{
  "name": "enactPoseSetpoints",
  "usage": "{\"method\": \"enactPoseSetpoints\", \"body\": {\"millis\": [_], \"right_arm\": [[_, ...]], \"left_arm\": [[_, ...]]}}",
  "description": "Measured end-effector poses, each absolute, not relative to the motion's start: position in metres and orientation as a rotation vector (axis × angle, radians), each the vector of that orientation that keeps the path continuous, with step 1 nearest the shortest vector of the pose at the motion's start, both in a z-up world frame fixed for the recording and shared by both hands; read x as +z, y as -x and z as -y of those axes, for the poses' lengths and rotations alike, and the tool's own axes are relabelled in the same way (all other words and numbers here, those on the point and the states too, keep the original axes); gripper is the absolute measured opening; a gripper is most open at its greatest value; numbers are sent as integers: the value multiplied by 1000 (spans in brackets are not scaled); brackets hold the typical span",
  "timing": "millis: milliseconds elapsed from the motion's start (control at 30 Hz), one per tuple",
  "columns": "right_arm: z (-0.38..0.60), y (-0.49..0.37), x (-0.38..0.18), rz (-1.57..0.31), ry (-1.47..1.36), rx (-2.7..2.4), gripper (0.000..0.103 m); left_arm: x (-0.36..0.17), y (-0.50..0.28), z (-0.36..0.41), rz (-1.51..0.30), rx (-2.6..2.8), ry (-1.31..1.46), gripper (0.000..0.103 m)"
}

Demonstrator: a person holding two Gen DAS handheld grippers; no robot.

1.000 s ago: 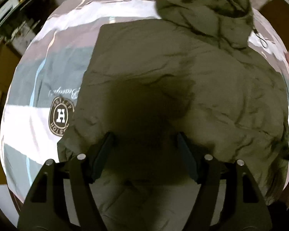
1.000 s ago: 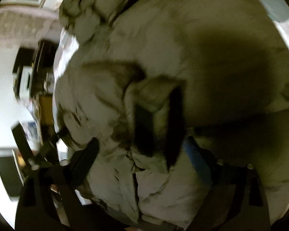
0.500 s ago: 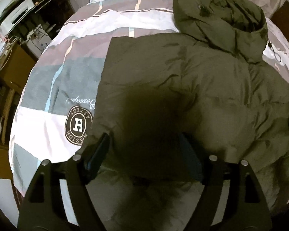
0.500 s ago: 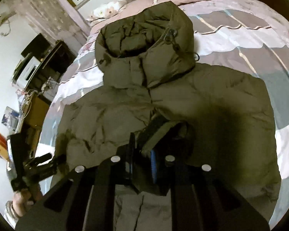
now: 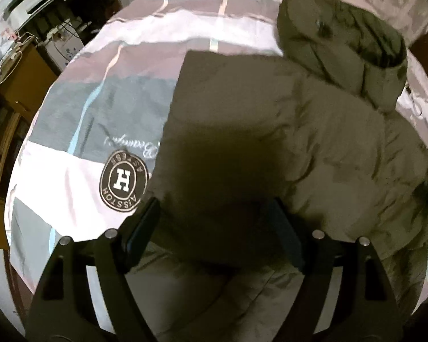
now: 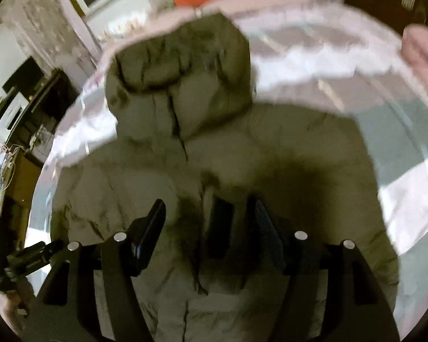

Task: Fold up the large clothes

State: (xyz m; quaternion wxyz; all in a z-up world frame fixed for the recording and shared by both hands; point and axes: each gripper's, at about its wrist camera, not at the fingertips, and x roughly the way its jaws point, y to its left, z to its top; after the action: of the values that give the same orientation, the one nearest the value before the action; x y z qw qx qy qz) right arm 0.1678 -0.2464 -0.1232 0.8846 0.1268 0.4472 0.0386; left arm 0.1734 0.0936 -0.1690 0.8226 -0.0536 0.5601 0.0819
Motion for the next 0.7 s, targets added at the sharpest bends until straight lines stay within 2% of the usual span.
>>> {"method": "enactPoseSetpoints", "body": {"millis": [267, 433, 700], "right_arm": [[205, -175, -171, -1137, -163, 180, 63], [199, -178, -200, -1192, -132, 153, 63], [210, -175, -192, -1205, -212, 171, 63]], "left_arm": [[-190, -178, -88, -1277, 144, 107, 80], [-202, -181, -89, -1305, 153, 86, 86], [-195, -182, -82, -1276, 155, 61, 86]]}}
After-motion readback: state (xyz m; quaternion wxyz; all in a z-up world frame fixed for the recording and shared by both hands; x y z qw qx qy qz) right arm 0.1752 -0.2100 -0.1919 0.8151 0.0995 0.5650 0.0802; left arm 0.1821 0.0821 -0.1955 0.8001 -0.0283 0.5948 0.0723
